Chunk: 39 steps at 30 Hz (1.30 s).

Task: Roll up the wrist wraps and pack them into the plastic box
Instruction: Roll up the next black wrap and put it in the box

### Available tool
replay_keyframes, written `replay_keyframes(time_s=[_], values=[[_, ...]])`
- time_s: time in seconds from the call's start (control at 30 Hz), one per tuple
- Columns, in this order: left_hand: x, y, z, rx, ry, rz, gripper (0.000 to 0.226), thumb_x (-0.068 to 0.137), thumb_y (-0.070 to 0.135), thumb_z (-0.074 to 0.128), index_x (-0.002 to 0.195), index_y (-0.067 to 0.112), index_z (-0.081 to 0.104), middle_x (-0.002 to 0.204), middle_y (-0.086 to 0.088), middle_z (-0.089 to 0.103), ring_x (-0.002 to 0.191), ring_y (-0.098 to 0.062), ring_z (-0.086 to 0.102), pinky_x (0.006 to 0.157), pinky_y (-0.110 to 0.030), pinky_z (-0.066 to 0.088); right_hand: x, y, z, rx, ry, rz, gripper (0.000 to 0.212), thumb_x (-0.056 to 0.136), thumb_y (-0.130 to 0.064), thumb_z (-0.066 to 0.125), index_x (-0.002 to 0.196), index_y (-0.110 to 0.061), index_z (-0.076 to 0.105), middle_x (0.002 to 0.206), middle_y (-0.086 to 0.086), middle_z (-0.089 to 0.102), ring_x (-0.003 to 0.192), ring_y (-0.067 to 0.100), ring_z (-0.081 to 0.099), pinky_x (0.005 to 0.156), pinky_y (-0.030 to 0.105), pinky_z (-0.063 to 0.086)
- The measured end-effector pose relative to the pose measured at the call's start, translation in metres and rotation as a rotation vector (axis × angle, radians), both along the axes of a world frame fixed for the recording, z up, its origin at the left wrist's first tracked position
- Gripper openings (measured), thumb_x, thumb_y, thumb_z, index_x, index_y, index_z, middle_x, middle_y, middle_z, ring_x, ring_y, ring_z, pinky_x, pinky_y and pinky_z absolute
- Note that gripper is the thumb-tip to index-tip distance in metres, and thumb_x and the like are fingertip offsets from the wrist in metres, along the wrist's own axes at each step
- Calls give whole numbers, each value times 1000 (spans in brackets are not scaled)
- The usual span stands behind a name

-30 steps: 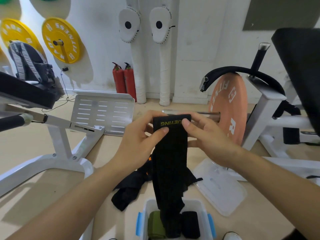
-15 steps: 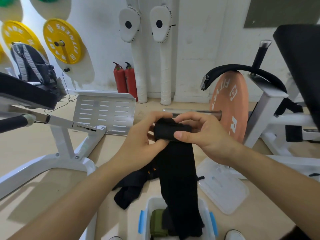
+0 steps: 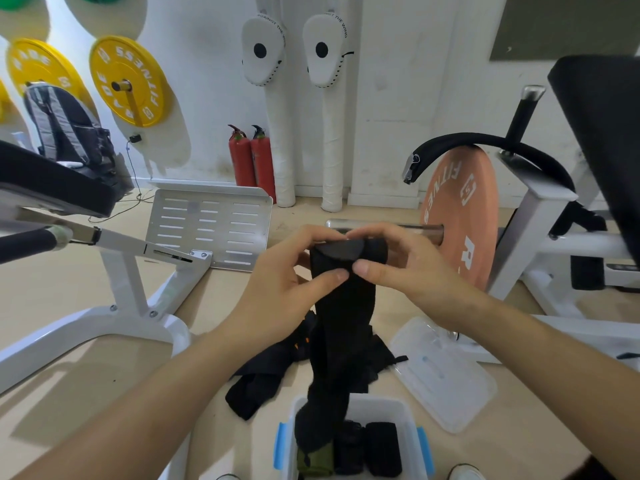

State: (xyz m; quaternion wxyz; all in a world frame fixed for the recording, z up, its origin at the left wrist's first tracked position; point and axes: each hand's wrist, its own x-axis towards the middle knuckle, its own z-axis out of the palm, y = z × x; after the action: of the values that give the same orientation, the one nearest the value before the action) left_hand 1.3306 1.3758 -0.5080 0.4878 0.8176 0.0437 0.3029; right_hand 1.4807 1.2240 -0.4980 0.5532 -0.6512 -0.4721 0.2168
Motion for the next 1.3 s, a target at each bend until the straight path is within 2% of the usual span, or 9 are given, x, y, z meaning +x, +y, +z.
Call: replay_keyframes(time_s=[0.1,0.17,0.27,0.37,0.57,0.8,1.03,1.13,1.3], values=[[-1,1,-3,137,-68,38,42,88,5,77,112,38,64,107,15,67,101,-16,63,65,-23,55,-2,-2,3,-152,177,131,50,91,-57,50,125,-24,64,122,3,71,115,18,67,98,38,56],[-1,1,-4,284,-99,76,39,89,7,74,115,33,65,108,13,65,103,-16,62,66,-25,56,-3,0,3,-210,178,154,61,90,-69,46,128,-25,63,125,6,69,116,20,67,103,43,52],[0,0,-4,391,-125,90,31,88,19,67,119,23,68,110,12,65,107,-10,62,77,-23,55,-7,3,1,-190,207,125,53,88,-56,60,126,-19,64,123,15,67,113,28,68,98,51,56],[0,1,-3,385,-102,74,38,85,14,73,121,26,67,113,13,64,110,-9,62,74,-30,58,-10,2,0,-109,268,85,40,87,-46,70,116,-18,70,117,17,67,110,33,68,90,47,60],[-5,-2,-3,234,-25,3,57,78,17,87,129,27,63,122,11,63,118,-15,61,79,-31,61,-9,3,-3,-23,356,55,41,75,-39,73,110,-19,70,109,7,69,103,22,70,86,40,60],[-3,-3,0,-34,94,-15,40,88,42,72,127,35,62,117,22,68,109,-10,68,88,-34,60,-6,2,-5,43,293,73,41,76,-24,77,115,-21,69,110,4,72,104,26,72,82,34,60],[-2,1,0,-64,27,6,32,87,17,81,110,36,70,112,14,72,105,-13,69,85,-30,60,-4,3,-9,85,156,103,44,79,4,79,117,-16,67,120,11,68,110,28,69,93,35,57],[-3,4,-1,-84,-36,-28,32,84,14,83,104,35,70,117,6,66,107,-23,68,78,-38,63,0,3,-4,75,280,117,40,83,-9,77,119,-17,62,124,9,65,107,29,71,88,39,59],[-4,2,-2,21,-94,-25,36,80,1,83,101,26,69,121,7,61,116,-24,64,83,-31,62,2,1,-2,-51,353,130,46,83,-32,67,127,-21,58,109,3,72,112,32,69,90,46,60]])
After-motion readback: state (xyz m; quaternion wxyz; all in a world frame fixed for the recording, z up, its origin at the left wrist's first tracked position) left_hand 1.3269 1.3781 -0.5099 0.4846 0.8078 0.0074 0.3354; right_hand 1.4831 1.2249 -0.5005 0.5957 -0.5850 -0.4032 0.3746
